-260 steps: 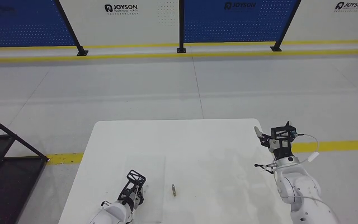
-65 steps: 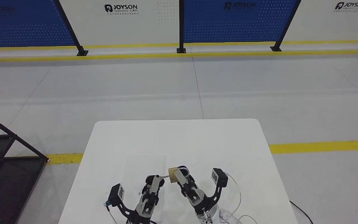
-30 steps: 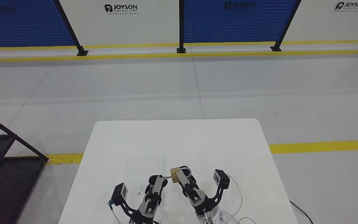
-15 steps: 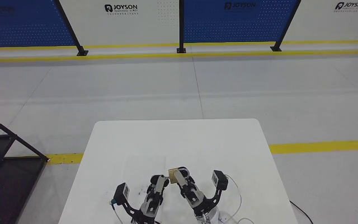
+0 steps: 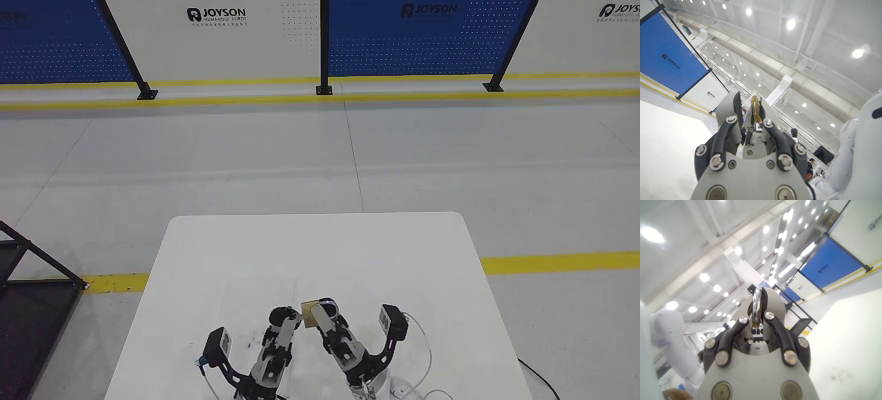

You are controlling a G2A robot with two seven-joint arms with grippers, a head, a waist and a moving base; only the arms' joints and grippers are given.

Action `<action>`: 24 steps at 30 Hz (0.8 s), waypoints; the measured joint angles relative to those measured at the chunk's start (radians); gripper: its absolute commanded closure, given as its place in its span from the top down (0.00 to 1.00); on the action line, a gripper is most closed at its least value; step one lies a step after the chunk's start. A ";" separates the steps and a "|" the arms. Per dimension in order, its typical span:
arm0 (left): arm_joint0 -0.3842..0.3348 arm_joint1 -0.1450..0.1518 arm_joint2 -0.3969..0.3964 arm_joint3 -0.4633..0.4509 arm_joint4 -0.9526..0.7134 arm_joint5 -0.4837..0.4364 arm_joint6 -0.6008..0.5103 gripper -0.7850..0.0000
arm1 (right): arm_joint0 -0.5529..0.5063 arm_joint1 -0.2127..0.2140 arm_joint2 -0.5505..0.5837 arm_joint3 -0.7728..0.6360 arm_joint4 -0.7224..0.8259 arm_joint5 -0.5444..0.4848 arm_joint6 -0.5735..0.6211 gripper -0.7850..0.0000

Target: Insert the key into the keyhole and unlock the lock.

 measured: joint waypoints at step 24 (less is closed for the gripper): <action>0.006 -0.006 -0.018 0.003 0.026 -0.007 -0.010 0.15 | -0.010 -0.002 0.013 -0.010 0.020 0.009 0.040 0.00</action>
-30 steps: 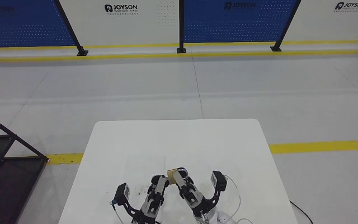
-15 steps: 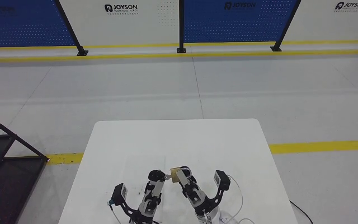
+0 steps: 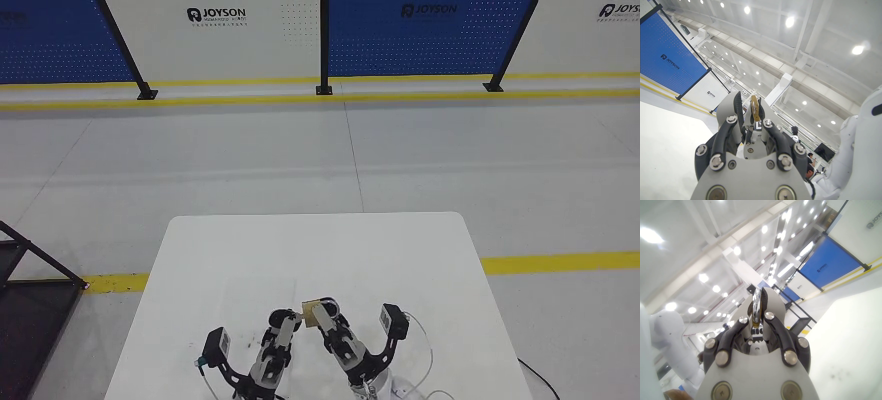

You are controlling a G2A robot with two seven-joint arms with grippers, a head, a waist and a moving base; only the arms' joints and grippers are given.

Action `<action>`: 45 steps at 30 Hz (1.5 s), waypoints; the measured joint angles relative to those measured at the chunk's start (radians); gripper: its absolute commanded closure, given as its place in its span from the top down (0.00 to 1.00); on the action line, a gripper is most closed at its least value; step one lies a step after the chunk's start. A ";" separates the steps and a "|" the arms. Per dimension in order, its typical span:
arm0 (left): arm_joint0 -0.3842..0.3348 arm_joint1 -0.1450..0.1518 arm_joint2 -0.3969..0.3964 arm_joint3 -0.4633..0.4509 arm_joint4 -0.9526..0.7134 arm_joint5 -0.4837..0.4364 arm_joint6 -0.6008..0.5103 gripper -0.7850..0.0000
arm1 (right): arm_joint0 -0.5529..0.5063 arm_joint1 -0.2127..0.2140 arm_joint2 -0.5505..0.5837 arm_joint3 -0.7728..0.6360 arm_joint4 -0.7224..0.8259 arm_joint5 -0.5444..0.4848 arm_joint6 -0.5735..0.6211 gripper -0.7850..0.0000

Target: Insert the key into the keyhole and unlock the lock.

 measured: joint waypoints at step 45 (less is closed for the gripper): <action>-0.027 -0.002 -0.045 0.062 0.413 0.177 0.215 0.00 | -0.050 0.018 0.040 -0.063 0.033 0.042 0.135 0.00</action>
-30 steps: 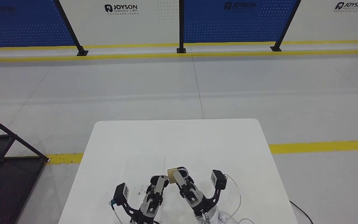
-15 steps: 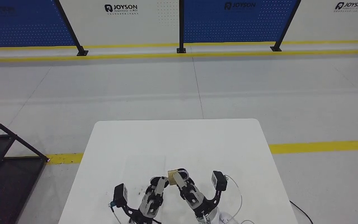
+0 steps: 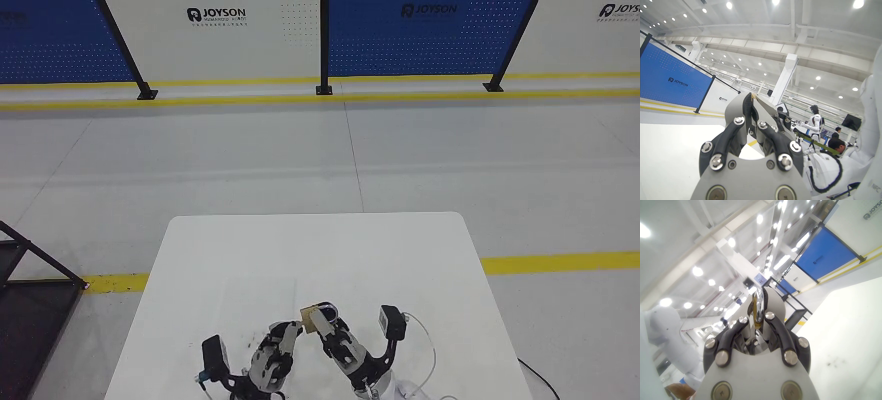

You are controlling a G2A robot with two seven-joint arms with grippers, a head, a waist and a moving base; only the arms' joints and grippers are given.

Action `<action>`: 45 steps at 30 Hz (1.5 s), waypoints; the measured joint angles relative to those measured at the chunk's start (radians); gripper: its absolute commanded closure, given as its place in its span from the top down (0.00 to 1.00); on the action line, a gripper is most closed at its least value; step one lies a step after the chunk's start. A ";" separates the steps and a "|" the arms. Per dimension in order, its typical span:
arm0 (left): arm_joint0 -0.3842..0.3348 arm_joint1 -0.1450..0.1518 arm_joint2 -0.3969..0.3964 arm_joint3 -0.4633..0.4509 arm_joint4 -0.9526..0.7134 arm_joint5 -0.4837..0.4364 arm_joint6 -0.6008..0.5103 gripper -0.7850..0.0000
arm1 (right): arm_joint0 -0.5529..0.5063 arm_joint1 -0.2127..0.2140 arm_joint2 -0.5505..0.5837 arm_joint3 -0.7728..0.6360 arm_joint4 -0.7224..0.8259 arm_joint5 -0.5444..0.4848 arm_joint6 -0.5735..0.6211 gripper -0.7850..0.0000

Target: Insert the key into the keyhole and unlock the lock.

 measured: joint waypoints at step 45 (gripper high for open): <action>-0.062 0.032 -0.054 0.037 0.469 0.510 0.136 0.00 | -0.014 0.012 0.003 -0.023 0.010 0.016 0.035 0.00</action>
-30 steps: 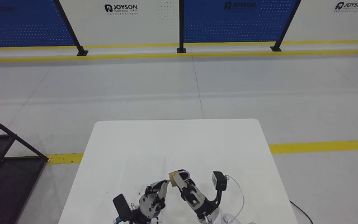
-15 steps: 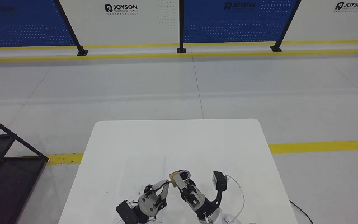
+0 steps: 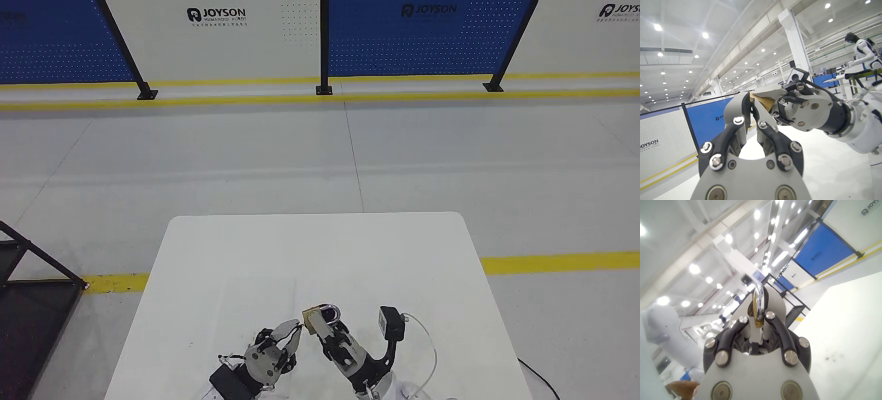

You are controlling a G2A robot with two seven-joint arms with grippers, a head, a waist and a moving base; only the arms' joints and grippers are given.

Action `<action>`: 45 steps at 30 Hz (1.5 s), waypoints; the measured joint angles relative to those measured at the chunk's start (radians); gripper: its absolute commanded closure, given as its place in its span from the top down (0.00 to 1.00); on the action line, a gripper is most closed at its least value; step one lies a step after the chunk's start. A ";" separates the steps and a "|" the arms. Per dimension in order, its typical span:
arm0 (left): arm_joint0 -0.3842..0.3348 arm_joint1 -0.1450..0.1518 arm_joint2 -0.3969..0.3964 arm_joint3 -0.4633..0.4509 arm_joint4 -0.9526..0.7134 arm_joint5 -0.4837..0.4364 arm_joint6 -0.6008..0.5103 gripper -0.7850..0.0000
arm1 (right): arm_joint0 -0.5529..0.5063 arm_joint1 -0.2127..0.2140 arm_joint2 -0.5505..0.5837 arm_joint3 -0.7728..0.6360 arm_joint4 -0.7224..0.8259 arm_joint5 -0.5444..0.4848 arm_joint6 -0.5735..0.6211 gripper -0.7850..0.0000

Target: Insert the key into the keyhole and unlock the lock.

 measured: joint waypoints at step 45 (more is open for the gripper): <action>0.230 0.079 -0.084 -0.218 -0.572 -0.538 -0.040 1.00 | 0.057 0.004 0.017 0.053 0.064 0.170 0.116 0.00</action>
